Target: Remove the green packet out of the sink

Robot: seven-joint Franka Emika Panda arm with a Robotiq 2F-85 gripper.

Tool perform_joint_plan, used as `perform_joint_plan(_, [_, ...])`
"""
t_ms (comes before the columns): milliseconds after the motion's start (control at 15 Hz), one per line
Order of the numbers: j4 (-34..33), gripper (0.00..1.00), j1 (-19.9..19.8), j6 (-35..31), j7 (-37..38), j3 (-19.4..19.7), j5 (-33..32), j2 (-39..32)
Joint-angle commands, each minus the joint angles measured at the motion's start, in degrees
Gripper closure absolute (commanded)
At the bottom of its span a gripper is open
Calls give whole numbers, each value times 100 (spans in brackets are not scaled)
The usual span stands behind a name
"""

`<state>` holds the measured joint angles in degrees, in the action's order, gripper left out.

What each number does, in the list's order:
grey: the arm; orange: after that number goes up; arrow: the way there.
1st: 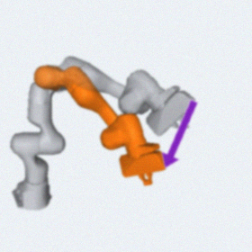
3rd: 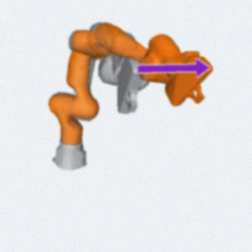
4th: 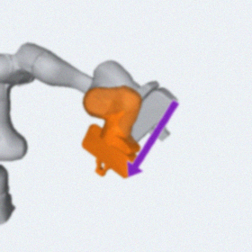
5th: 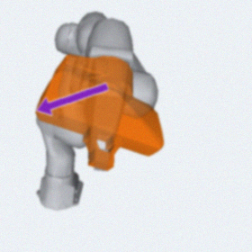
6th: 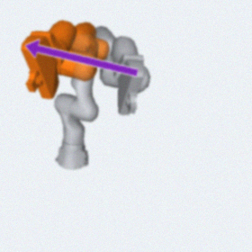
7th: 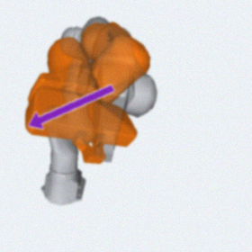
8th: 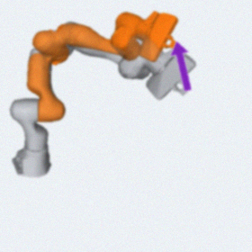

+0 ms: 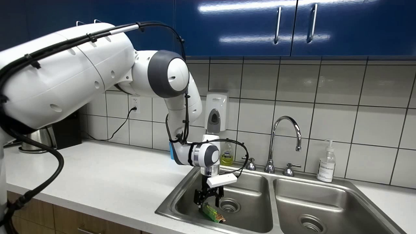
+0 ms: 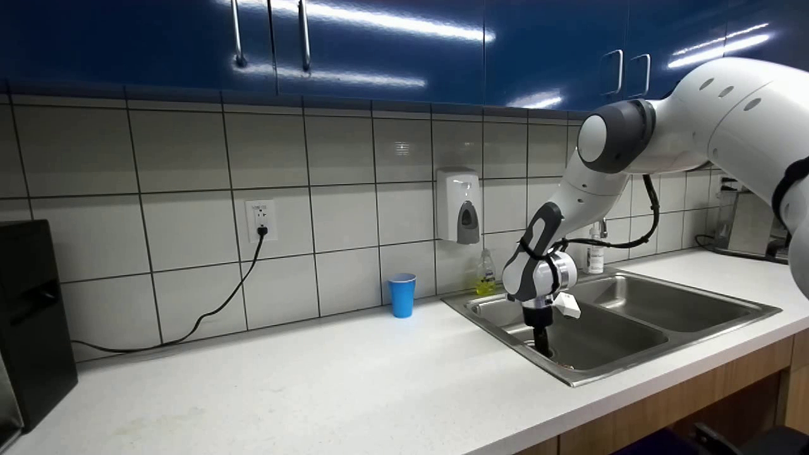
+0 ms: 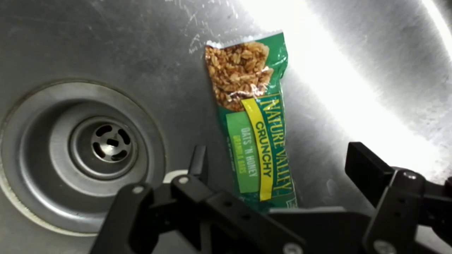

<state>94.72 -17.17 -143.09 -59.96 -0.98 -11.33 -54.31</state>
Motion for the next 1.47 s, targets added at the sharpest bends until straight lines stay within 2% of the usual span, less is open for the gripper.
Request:
perform_joint_plan(0, [-29,0,-121,-14,-292,-109,76,-15])
perform_joint_plan(1267, [-89,0,-86,64,-372,-62,75,-126])
perform_joint_plan(1333, [-91,18,-89,67,-381,-64,74,-130])
perform_joint_plan(1400, [-104,26,-98,91,-385,-71,84,-138])
